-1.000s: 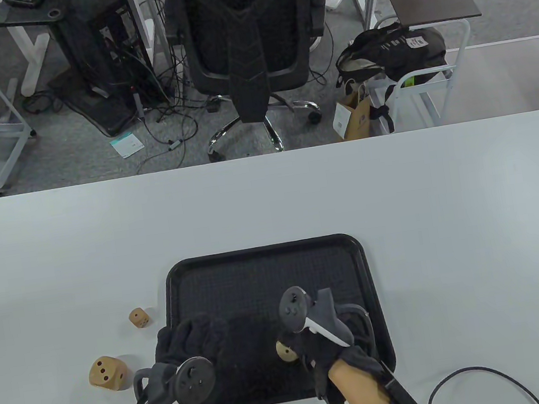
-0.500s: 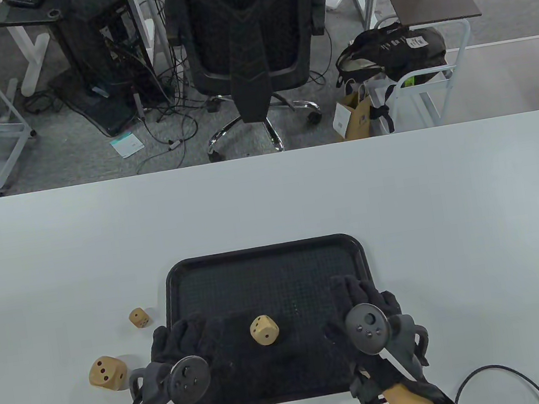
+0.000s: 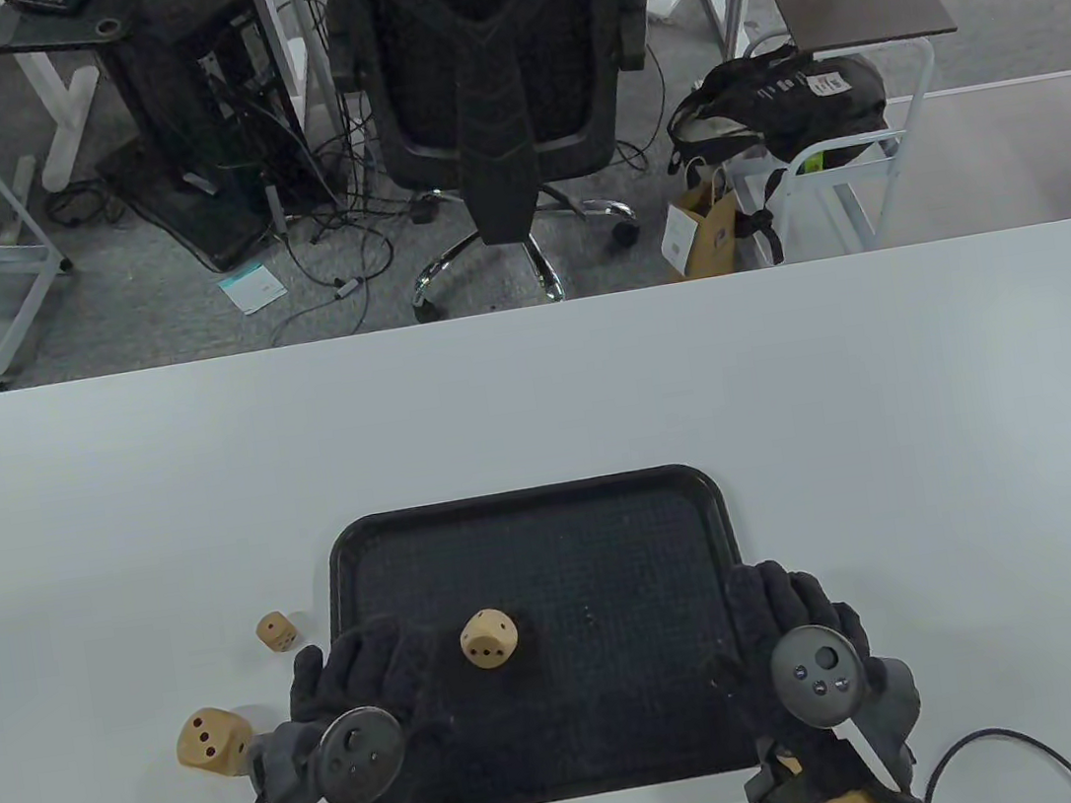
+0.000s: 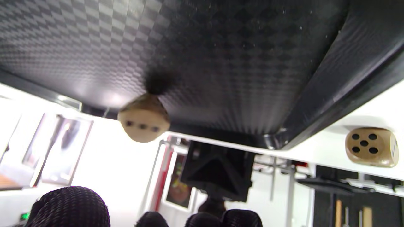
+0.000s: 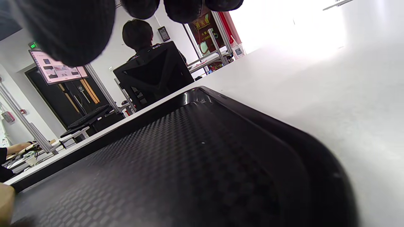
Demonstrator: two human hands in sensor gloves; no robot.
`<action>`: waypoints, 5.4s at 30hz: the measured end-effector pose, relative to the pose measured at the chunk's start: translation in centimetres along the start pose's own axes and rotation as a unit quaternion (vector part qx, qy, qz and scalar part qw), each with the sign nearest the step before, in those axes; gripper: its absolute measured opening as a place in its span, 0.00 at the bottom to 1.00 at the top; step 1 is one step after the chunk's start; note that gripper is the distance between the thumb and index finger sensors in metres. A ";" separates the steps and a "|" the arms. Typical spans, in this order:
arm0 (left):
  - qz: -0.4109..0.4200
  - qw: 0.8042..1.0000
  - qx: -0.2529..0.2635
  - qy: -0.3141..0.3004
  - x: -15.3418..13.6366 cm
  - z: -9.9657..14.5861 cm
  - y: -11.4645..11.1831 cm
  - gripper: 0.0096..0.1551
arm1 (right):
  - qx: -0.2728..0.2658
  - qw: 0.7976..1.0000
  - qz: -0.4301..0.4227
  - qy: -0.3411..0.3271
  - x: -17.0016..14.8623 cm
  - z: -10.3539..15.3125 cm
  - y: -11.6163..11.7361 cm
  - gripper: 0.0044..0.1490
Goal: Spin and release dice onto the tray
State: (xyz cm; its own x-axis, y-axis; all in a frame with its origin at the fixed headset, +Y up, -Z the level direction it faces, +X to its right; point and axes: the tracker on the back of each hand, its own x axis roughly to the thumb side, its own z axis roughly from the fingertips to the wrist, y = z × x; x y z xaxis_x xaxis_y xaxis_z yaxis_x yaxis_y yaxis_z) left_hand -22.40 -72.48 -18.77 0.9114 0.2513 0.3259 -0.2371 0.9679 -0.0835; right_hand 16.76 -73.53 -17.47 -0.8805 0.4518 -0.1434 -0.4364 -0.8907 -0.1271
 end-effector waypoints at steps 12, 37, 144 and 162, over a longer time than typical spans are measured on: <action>-0.015 0.999 0.022 0.027 -1.9 0.6 5.2 0.48 | 0.005 1.000 0.009 -0.019 0.0 0.5 -0.3 0.53; -0.135 0.964 -0.070 0.220 -14.1 4.1 1.2 0.49 | 0.030 0.999 0.003 -0.009 -0.8 0.6 -0.9 0.53; -0.030 0.976 0.001 0.218 -14.3 -4.6 -1.1 0.36 | 0.037 0.999 -0.002 0.003 -1.3 0.6 -0.8 0.51; -0.123 0.992 0.042 0.000 0.0 -2.6 3.3 0.36 | 0.030 0.999 -0.007 -0.005 -1.4 0.7 -0.9 0.50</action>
State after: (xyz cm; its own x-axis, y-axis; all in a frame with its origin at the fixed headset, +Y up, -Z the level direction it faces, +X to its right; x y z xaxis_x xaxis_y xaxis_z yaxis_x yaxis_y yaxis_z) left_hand -22.28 -69.23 -21.50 0.9452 0.0082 0.3264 -0.0350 0.9965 0.0764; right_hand 18.26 -73.36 -16.49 -0.8760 0.4641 -0.1313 -0.4589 -0.8858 -0.0691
